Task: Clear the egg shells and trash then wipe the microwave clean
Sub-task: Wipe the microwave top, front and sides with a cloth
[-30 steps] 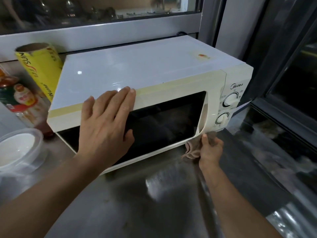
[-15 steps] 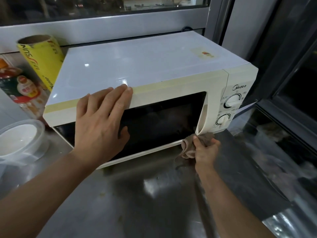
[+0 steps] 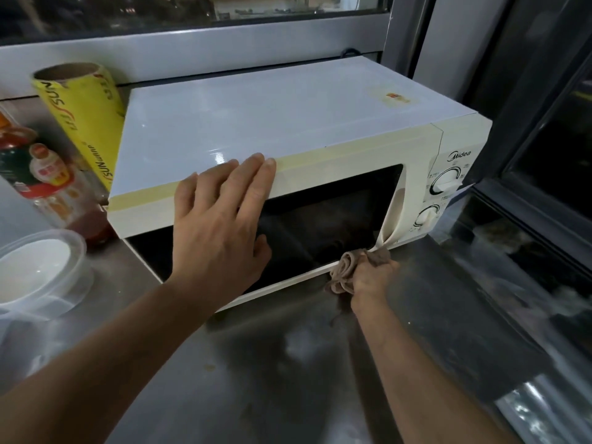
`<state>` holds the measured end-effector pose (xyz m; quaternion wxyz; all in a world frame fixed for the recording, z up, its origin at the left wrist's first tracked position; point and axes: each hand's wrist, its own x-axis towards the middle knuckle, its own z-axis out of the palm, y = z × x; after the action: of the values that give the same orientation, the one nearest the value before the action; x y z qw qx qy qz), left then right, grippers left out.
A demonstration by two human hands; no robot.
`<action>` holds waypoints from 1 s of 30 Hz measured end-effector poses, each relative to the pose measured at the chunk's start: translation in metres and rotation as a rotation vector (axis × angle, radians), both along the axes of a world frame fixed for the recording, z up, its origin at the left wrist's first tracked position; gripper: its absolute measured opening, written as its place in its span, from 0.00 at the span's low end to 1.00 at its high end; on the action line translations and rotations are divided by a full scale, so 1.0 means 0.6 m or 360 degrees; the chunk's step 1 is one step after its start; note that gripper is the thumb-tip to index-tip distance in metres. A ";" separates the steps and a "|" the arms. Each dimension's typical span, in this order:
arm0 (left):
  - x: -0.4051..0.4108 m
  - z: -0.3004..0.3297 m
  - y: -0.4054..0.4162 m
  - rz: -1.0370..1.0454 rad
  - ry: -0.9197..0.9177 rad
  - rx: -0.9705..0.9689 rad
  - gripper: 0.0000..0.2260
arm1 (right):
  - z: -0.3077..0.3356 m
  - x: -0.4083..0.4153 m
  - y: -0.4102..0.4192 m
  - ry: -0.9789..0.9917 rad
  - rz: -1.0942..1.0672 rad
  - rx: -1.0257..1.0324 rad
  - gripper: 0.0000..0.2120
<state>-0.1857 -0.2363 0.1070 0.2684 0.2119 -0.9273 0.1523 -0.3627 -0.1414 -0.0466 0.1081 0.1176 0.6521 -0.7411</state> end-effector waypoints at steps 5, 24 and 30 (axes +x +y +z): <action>0.021 0.003 -0.006 -0.0138 0.0027 -0.0058 0.36 | -0.006 0.062 -0.031 0.0018 -0.0002 0.0021 0.15; 0.185 0.004 -0.141 -0.0532 -0.0037 0.0220 0.40 | 0.033 0.370 -0.172 -0.0224 0.0042 -0.0026 0.15; 0.188 0.005 -0.141 -0.0590 -0.0054 0.0312 0.42 | 0.054 0.418 -0.174 -0.0282 0.0226 -0.0006 0.10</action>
<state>-0.0730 -0.3209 0.1100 0.2543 0.0603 -0.9651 0.0130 -0.1120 -0.2460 -0.0141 0.2178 0.1361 0.6453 -0.7194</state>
